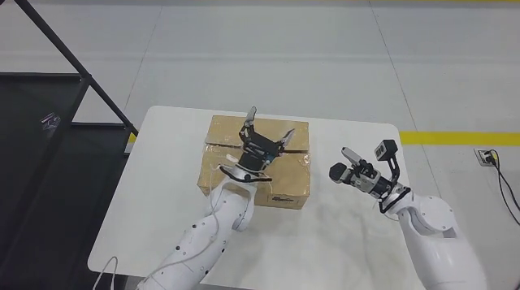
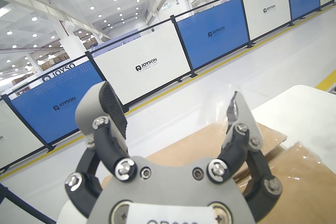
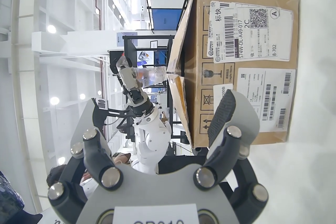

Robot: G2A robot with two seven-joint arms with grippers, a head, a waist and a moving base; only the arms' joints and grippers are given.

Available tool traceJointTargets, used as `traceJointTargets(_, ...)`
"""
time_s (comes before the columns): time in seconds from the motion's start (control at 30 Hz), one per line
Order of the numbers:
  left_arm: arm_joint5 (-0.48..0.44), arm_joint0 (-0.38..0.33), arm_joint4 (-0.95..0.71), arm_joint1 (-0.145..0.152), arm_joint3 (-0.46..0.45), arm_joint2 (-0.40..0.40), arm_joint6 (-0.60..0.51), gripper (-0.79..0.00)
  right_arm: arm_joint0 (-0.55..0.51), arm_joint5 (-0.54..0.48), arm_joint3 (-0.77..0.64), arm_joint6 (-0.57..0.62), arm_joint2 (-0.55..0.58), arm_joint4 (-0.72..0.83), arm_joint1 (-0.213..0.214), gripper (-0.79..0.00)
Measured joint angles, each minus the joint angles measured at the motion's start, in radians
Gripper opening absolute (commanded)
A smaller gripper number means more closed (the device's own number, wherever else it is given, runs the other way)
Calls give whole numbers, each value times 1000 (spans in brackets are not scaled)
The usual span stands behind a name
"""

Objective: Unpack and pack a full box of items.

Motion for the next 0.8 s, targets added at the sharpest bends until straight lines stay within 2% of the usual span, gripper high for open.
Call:
traceJointTargets(0.33, 52, -76, -35, -70, 145, 80, 32, 0, -29, -17, -3, -1, 18, 22, 10, 0)
traceJointTargets(0.5, 61, -88, -40, -93, 184, 94, 59, 0, -30, -17, -4, -4, 16, 29, 13, 0)
traceJointTargets(0.67, 60, -76, -59, -95, 161, 57, 114, 0, -23, -20, -2, -2, 14, 32, 16, 0)
traceJointTargets(0.8, 37, -35, -63, -77, 69, -11, 161, 0, -14, -21, -10, -5, 11, 31, 18, 0)
